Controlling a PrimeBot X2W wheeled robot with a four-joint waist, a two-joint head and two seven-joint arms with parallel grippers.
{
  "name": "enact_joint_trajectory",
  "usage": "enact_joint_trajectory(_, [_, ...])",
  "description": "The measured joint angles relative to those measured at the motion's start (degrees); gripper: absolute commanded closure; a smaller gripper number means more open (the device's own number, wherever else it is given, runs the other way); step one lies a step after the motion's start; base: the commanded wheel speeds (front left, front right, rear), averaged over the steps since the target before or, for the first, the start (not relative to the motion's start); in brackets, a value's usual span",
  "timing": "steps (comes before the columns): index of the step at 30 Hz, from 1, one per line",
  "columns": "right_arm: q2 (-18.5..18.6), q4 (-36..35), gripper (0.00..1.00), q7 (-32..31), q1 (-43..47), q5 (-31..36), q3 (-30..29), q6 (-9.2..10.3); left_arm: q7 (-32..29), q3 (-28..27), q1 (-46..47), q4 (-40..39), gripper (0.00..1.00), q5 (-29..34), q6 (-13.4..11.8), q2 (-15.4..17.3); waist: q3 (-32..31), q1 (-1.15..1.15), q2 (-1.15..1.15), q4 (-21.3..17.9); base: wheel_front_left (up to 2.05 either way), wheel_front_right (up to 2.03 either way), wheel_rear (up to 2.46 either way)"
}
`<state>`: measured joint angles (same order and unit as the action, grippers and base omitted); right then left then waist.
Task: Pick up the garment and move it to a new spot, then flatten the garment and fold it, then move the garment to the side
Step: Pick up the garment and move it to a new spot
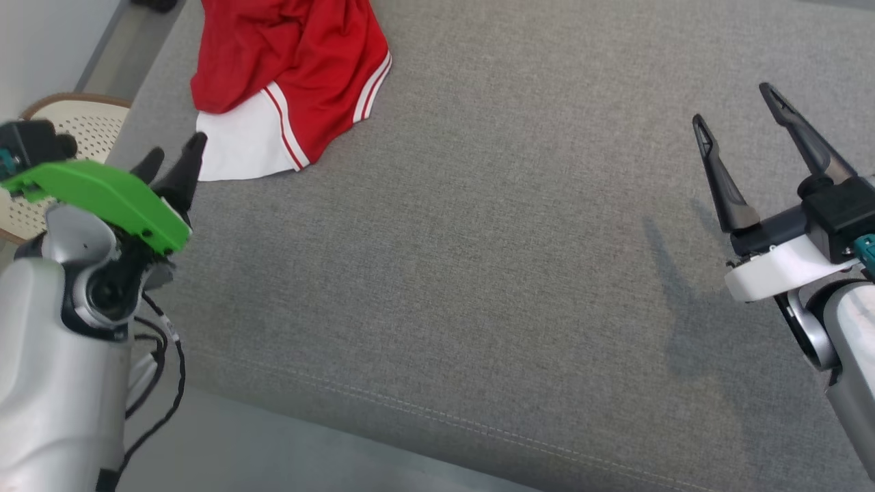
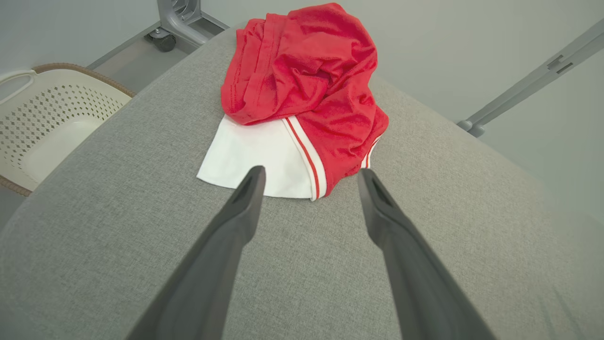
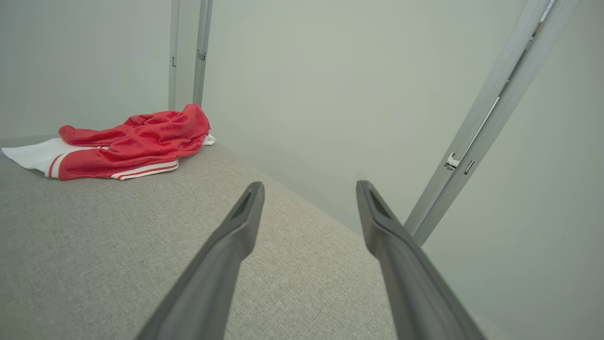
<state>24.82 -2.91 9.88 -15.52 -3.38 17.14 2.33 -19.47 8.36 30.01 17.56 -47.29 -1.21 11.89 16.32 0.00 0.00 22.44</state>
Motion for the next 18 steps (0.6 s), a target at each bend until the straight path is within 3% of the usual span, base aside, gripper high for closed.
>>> enact_joint_trajectory(7, [1.56, -4.10, 0.00, -2.98, -4.60, 0.43, -0.12, -1.82, -7.99, -4.66, 11.16, 4.39, 0.00, -3.14, -4.41, -0.02, 5.57, 0.00, 0.00, -1.70, 0.00, 0.00, 0.00])
enact_joint_trajectory(14, [3.26, -8.11, 0.00, -5.93, -8.73, 0.96, -0.19, -3.44, -12.40, -6.38, 17.10, 8.78, 0.00, -2.36, -5.20, 3.57, 11.06, 0.00, 0.00, -4.18, 0.00, 0.00, 0.00])
enact_joint_trajectory(18, [4.21, -9.94, 0.00, -7.27, -10.91, 0.98, -0.85, -3.91, -14.06, -6.36, 20.62, 9.61, 0.00, -2.36, -5.37, 3.66, 14.24, 0.00, 0.00, -5.79, 0.00, 0.00, 0.00])
